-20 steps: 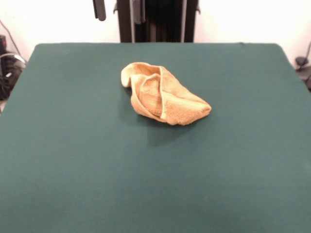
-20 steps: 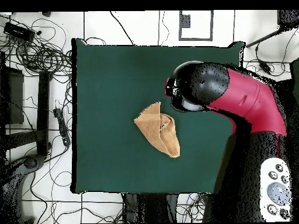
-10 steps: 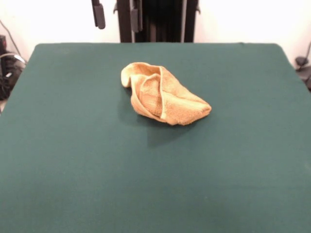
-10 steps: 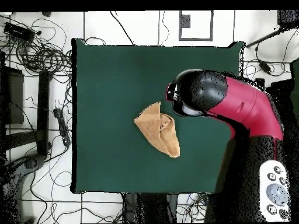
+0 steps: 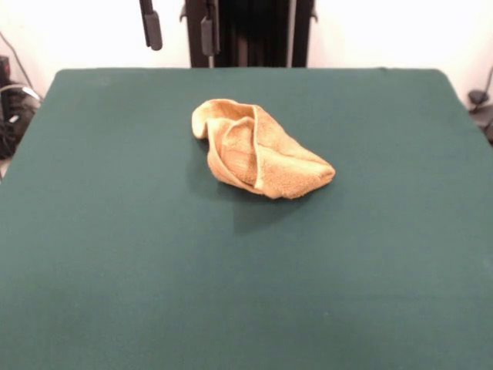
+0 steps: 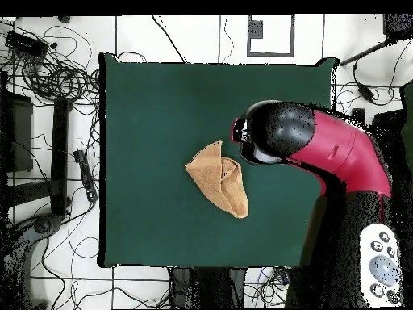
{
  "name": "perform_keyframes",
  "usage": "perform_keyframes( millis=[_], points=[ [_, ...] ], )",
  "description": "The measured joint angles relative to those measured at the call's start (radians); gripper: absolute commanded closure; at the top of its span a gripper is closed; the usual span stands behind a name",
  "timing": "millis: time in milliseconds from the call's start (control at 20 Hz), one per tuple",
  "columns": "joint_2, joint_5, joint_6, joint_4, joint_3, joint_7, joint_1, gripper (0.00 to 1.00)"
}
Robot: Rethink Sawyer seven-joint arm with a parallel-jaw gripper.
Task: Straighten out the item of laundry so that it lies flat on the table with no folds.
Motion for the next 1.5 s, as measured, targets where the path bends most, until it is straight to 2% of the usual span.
perform_keyframes(
  millis=[850,1500],
  points=[
    [0.0,-0.007,0.0,0.005,0.0,0.0,0.007,0.0],
    [0.0,-0.007,0.0,0.005,0.0,0.0,0.059,0.0]
  ],
)
